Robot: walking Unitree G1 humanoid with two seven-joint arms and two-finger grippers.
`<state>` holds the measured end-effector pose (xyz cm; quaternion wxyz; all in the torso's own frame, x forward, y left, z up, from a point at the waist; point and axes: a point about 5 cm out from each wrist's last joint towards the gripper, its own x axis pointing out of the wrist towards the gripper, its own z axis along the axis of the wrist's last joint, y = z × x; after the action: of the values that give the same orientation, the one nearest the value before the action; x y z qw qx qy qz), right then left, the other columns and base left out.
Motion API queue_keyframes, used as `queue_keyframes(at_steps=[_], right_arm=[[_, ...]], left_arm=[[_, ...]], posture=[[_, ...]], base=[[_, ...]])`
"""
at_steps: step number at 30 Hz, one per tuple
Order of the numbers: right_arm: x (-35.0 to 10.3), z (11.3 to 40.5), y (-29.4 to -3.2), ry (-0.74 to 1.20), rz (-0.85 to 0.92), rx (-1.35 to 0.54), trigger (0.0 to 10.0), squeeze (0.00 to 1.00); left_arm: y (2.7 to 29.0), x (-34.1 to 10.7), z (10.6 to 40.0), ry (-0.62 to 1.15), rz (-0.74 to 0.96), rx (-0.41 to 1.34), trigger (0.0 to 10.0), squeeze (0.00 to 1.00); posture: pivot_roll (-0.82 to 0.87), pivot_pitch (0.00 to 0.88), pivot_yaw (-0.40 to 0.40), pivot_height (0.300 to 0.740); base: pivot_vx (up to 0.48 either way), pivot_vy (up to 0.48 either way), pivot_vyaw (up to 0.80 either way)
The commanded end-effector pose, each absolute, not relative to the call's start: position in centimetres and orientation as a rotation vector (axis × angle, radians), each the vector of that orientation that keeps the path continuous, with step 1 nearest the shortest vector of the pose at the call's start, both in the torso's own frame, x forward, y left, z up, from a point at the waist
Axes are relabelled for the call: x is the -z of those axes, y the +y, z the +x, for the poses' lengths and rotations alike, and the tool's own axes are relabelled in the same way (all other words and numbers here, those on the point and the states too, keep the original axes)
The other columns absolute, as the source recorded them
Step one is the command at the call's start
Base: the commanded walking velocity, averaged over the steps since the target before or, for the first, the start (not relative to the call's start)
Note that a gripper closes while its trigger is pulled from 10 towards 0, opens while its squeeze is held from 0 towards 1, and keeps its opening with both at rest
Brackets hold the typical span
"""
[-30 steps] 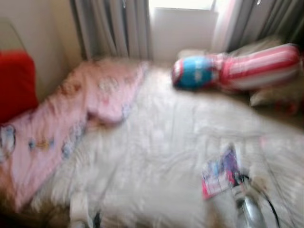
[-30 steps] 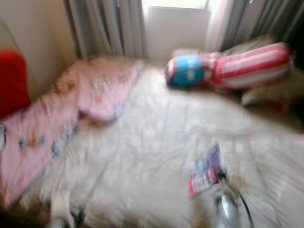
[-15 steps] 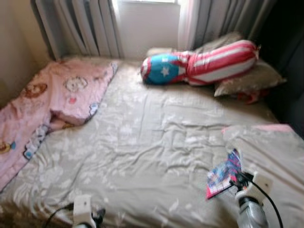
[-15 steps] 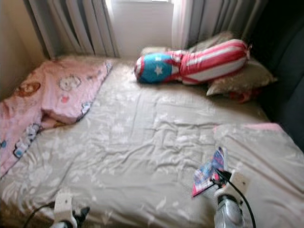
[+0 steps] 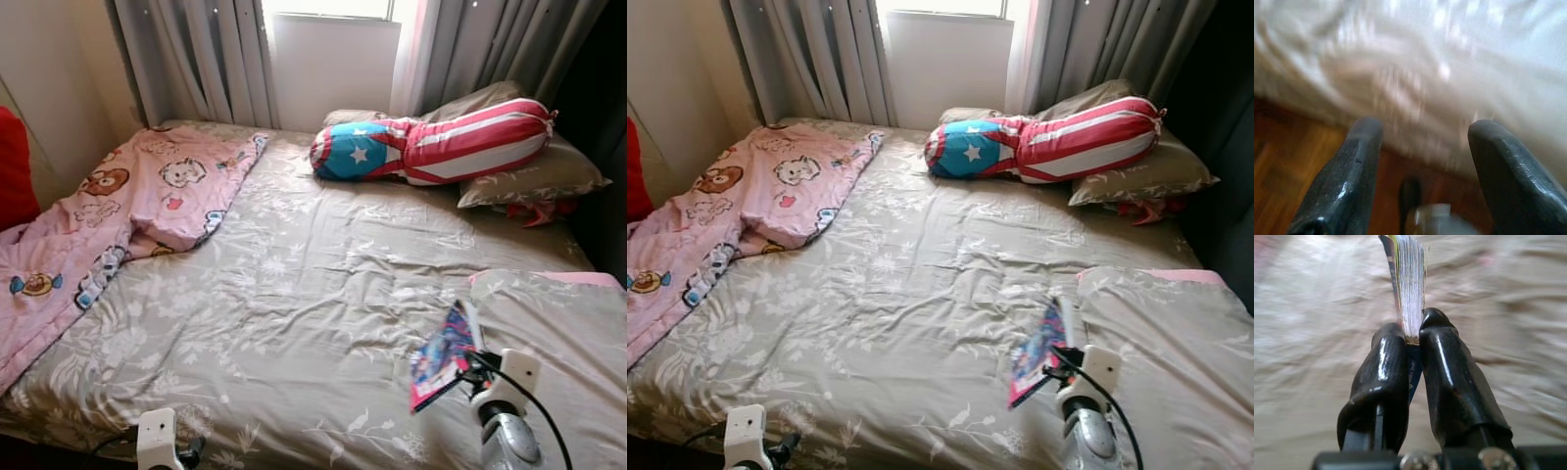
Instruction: Clean up the room
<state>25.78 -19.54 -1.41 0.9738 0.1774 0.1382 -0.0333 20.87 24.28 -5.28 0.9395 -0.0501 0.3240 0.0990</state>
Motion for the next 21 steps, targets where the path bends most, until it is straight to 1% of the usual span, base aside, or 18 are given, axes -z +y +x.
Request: queue_keyframes(at_steps=[1, 2, 3, 7, 8, 11, 15, 17, 21], right_arm=[[-1.1, 28.0, -18.6, 0.151, 0.406, -0.029, 10.0, 0.00], [-1.5, 28.5, -18.0, 0.130, 0.454, -0.064, 10.0, 0.00], [-1.6, 28.6, -17.7, 0.122, 0.471, -0.075, 10.0, 0.00], [-1.6, 28.7, -17.6, 0.124, 0.489, -0.065, 10.0, 0.00], [-1.4, 28.6, -17.8, 0.132, 0.499, -0.035, 10.0, 0.00], [-1.1, 28.3, -18.2, 0.149, 0.483, -0.017, 10.0, 0.00], [-0.2, 27.5, -19.7, 0.199, 0.468, 0.085, 10.0, 0.00], [0.1, 27.2, -20.1, 0.214, 0.479, 0.114, 10.0, 0.00], [0.1, 27.2, -20.3, 0.211, 0.474, 0.115, 10.0, 0.00]], left_arm=[[24.5, 3.0, 23.7, 0.507, -0.122, -0.201, 10.0, 0.00], [24.2, 1.3, 25.6, 0.395, -0.123, -0.176, 10.0, 0.00], [24.0, 0.6, 26.3, 0.353, -0.120, -0.162, 10.0, 0.00], [23.6, -0.4, 27.2, 0.291, -0.108, -0.138, 10.0, 0.00], [23.2, -1.1, 27.7, 0.237, -0.104, -0.124, 10.0, 0.00], [22.8, -1.4, 27.7, 0.203, -0.103, -0.112, 10.0, 0.00], [22.1, -1.7, 27.6, 0.159, -0.100, -0.092, 10.0, 0.00], [22.0, -1.9, 27.6, 0.151, -0.100, -0.090, 10.0, 0.00], [22.0, -2.3, 27.9, 0.145, -0.093, -0.087, 10.0, 0.00]], posture=[[0.01, 0.000, -0.051, 0.740], [0.01, 0.000, -0.051, 0.740], [0.02, 0.000, -0.053, 0.740], [0.02, 0.000, -0.051, 0.740], [0.01, 0.000, -0.046, 0.740], [0.01, 0.000, -0.039, 0.740], [0.01, 0.000, -0.034, 0.740], [0.01, 0.000, -0.032, 0.731], [0.02, 0.000, -0.034, 0.696]], base=[[0.000, 0.000, 0.00], [0.000, 0.000, 0.00], [0.000, 0.000, 0.00], [0.000, 0.000, 0.00], [0.000, 0.000, 0.00], [0.000, 0.000, 0.00], [0.000, 0.000, 0.00], [0.000, 0.000, 0.00], [0.000, 0.000, 0.00]])
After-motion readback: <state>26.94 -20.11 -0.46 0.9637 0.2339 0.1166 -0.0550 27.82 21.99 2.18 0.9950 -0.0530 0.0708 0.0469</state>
